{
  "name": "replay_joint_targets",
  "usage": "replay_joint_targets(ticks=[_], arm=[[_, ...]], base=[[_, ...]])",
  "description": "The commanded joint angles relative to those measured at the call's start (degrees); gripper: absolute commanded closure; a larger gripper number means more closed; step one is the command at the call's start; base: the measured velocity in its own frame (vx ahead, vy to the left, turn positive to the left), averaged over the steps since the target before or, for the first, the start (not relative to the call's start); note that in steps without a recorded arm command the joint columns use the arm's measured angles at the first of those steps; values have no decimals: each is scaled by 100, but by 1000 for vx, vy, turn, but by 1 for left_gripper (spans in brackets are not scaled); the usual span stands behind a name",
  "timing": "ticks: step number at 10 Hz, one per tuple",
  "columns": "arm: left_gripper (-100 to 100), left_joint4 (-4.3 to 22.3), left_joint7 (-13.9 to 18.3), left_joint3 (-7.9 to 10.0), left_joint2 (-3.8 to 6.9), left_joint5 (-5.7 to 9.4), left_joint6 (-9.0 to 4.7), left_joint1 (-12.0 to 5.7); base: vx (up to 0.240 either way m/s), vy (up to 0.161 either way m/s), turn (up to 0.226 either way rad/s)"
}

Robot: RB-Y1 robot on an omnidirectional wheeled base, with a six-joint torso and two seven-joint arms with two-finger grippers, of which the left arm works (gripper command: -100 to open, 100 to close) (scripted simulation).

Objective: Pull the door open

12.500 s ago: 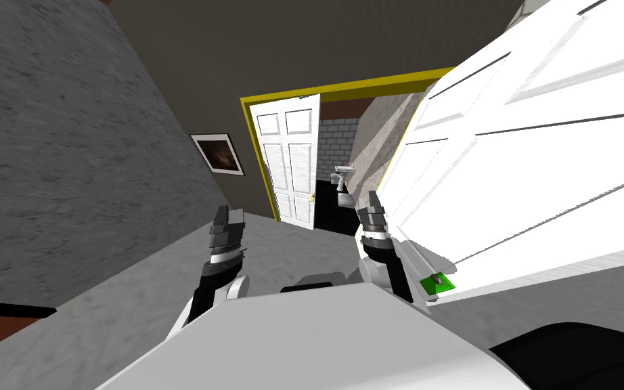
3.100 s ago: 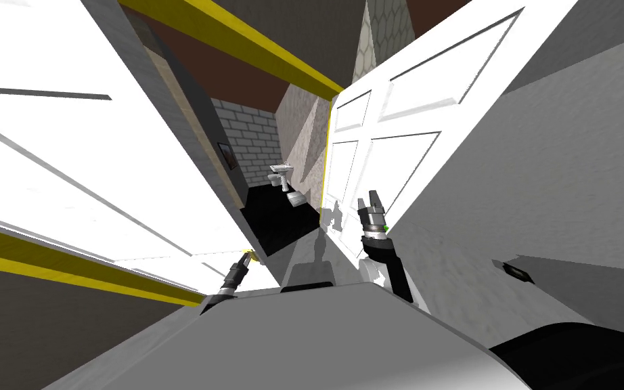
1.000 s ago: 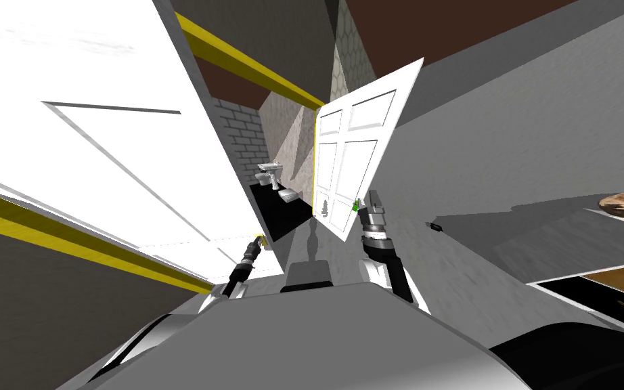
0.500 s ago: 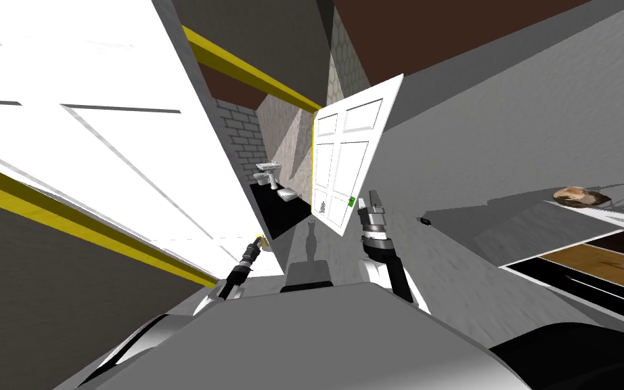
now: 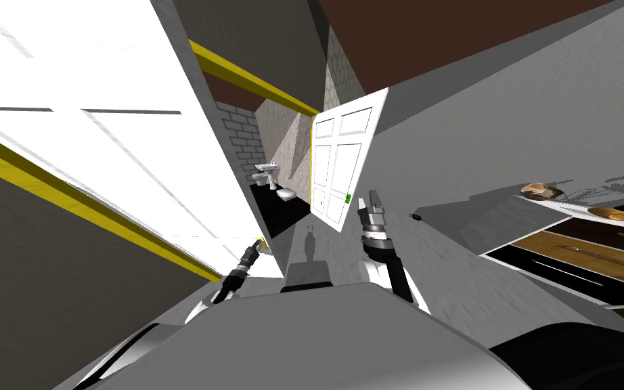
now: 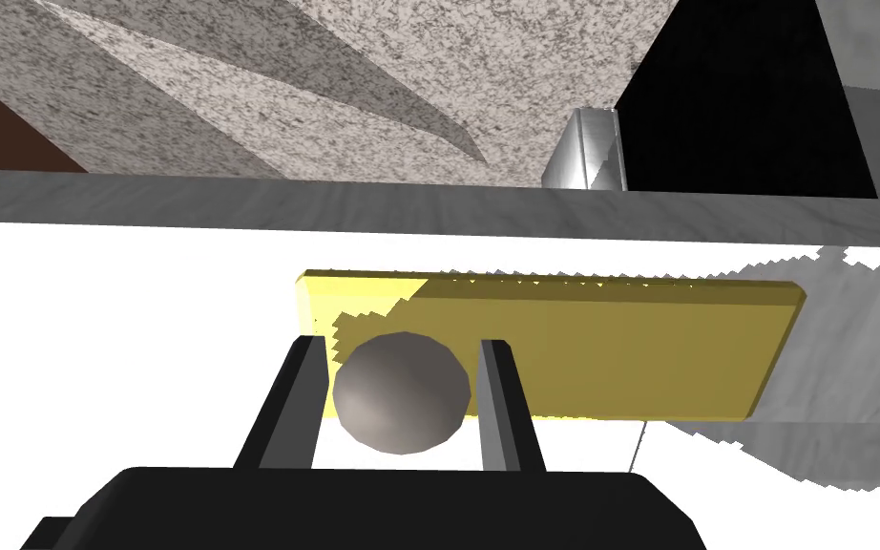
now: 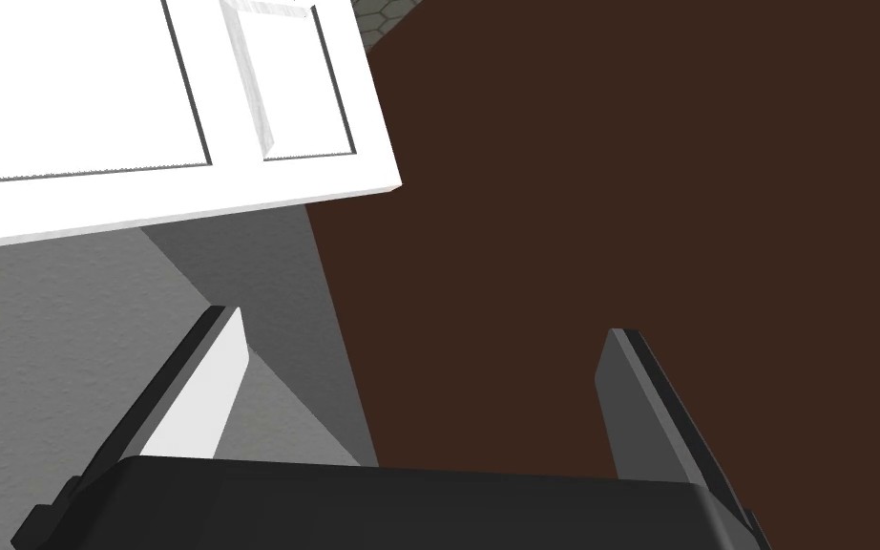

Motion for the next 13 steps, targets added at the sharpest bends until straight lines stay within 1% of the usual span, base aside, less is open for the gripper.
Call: replay_joint_targets(ticks=[1, 3, 4, 6, 7, 8, 9, 10, 11, 12, 13], arm=[[100, 138, 67, -44, 40, -31, -172, -2], [100, 136, 199, -133, 175, -94, -412, 131], [100, 136, 234, -156, 210, -110, -475, 166], [100, 136, 234, -156, 210, -110, -475, 166], [100, 134, 330, -221, 308, -155, -651, 263], [100, 134, 357, -239, 337, -168, -701, 291], [100, 101, 357, -239, 337, -168, -701, 291], [100, 133, 416, -278, 396, -196, -807, 350], [100, 245, 416, -278, 396, -196, -807, 350], [100, 139, 407, -294, 363, -207, -828, 360], [100, 107, 436, -323, 408, -220, -892, 466]], base=[[-160, 76, -90], [-142, 95, -114], [-138, 83, -96], [-82, 14, 5], [-109, 51, -92], [-137, 64, -122], [-99, 39, -32], [-126, 42, -63], [-98, 39, -38], [-36, 9, -3], [-113, 54, -141]])
